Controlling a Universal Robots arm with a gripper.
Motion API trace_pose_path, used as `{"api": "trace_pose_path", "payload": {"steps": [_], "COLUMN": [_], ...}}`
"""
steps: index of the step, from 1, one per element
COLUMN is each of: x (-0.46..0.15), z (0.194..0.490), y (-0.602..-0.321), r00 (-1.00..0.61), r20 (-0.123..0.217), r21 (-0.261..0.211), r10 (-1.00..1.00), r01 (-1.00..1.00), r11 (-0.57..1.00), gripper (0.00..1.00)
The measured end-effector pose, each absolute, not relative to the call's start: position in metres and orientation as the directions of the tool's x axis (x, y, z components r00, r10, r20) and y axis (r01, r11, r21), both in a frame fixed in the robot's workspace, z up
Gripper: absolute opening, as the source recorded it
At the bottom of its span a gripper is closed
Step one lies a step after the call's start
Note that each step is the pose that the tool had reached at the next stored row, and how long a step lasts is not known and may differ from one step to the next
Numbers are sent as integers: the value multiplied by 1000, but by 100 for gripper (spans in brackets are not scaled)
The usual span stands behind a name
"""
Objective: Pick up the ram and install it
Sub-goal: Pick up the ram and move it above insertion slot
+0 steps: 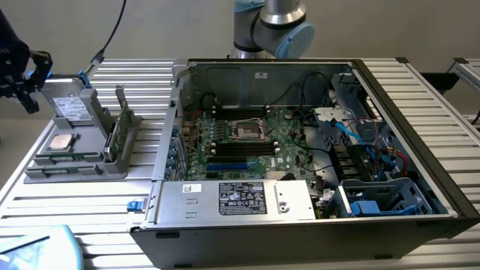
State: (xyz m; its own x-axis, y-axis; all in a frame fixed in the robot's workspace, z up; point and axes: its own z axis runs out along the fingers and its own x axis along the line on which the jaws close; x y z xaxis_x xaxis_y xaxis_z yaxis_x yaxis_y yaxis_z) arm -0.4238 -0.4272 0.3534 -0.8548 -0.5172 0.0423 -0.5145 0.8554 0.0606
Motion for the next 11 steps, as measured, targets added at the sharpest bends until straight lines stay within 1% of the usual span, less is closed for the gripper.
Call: {"api": "trace_pose_path", "payload": {"steps": [11], "x": [-424], "z": [346], "y": [-427], "r00": [-734], "r20": [42], "r21": [61], "r10": [-677], "r01": [-675], "r11": [735], "gripper": [10]}}
